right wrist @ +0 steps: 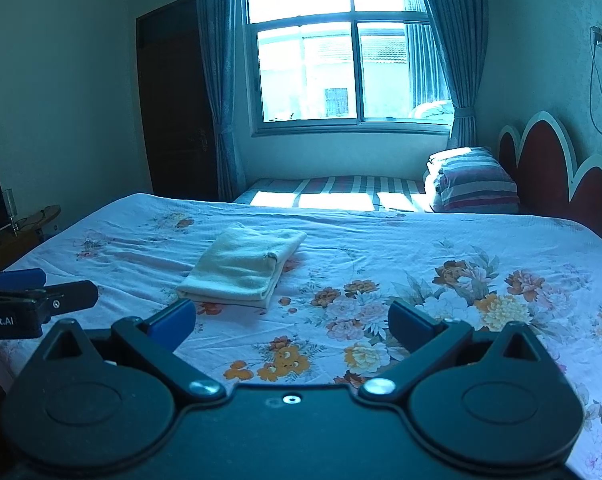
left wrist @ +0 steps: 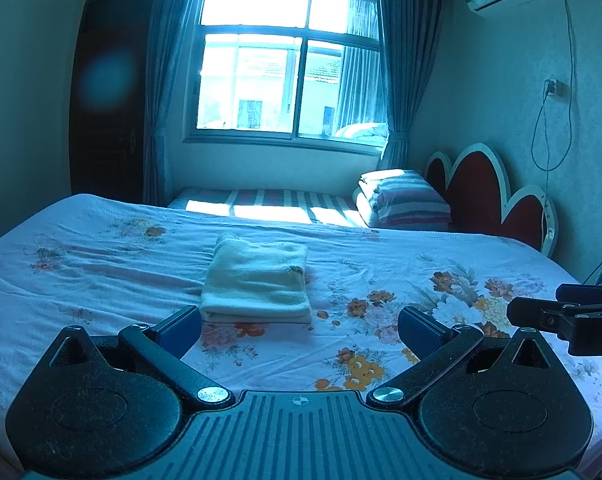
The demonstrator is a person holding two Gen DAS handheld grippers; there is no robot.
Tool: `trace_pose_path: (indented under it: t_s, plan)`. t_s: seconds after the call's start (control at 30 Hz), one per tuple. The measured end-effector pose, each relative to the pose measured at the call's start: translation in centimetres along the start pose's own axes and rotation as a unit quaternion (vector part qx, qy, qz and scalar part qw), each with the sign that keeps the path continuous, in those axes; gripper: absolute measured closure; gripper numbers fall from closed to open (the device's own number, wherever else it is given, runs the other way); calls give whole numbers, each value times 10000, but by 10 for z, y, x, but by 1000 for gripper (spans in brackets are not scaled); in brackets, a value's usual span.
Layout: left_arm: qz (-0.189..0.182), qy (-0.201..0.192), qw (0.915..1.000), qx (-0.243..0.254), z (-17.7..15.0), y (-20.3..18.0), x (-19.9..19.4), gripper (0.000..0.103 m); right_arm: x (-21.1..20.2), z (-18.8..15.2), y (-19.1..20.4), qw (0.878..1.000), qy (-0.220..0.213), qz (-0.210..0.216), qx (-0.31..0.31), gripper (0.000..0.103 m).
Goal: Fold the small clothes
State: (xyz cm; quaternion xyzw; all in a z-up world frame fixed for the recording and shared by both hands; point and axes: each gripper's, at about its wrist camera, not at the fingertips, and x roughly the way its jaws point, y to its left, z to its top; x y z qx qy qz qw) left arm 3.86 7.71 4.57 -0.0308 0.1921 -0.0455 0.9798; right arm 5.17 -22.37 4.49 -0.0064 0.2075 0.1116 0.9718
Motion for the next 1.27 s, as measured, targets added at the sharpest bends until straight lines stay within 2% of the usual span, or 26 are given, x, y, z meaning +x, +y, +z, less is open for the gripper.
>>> trace_pose_path:
  t_s: [1.27]
  plan:
    - [68,17,9998,168,-3,-5,7,0,6,-1,-6,9999,63,80,-63,0]
